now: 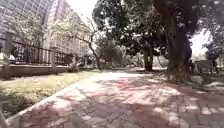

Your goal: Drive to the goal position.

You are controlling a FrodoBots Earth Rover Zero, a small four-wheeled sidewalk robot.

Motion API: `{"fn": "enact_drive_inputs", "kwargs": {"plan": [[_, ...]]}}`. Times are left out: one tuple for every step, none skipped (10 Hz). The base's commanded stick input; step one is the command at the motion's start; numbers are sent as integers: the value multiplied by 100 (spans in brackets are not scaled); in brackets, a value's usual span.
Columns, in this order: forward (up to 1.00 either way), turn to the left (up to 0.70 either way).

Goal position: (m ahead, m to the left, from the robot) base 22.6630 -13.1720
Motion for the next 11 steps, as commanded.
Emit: {"fn": "enact_drive_inputs", "kwargs": {"plan": [[70, 0], [70, 0], [70, 0], [70, 0], [70, 0], [70, 0], [70, 0], [70, 0], [70, 0], [70, 0], [70, -2]]}}
